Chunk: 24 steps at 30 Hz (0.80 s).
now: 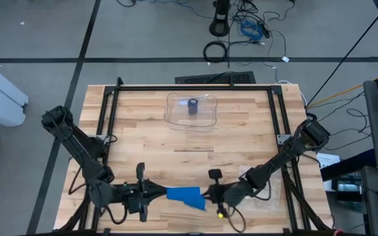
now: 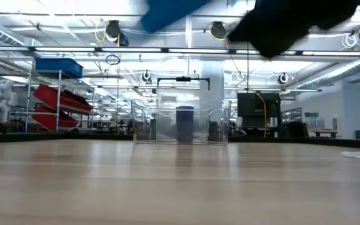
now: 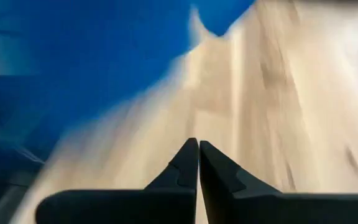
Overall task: Roll bandage
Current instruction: Roll the blue bandage
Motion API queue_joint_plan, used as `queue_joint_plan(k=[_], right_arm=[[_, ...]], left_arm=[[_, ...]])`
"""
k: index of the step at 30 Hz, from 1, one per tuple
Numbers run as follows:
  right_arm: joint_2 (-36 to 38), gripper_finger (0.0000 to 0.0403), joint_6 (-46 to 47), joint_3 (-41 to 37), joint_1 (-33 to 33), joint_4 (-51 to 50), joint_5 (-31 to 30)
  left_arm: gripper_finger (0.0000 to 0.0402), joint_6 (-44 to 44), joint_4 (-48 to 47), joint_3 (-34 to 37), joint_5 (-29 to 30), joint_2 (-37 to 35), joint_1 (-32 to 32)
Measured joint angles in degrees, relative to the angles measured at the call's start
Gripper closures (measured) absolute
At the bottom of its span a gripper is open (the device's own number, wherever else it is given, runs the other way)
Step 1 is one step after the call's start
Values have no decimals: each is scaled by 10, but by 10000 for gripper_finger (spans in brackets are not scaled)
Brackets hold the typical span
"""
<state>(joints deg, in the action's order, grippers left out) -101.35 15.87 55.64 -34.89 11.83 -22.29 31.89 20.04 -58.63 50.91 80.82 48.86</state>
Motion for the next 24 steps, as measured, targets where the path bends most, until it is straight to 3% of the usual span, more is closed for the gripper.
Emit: queue_joint_plan(k=[3,11,17,24], right_arm=[[-24,403,31,0,15,-17,13],[-64,403,95,0,42,-1,165],[-52,403,65,0,41,-20,120],[-12,403,-24,0,13,-22,15]], left_arm=[[402,0,23,0,0,0,5],[402,5,21,0,1,0,11],[402,5,14,0,2,0,18],[402,14,-33,0,2,-10,43]])
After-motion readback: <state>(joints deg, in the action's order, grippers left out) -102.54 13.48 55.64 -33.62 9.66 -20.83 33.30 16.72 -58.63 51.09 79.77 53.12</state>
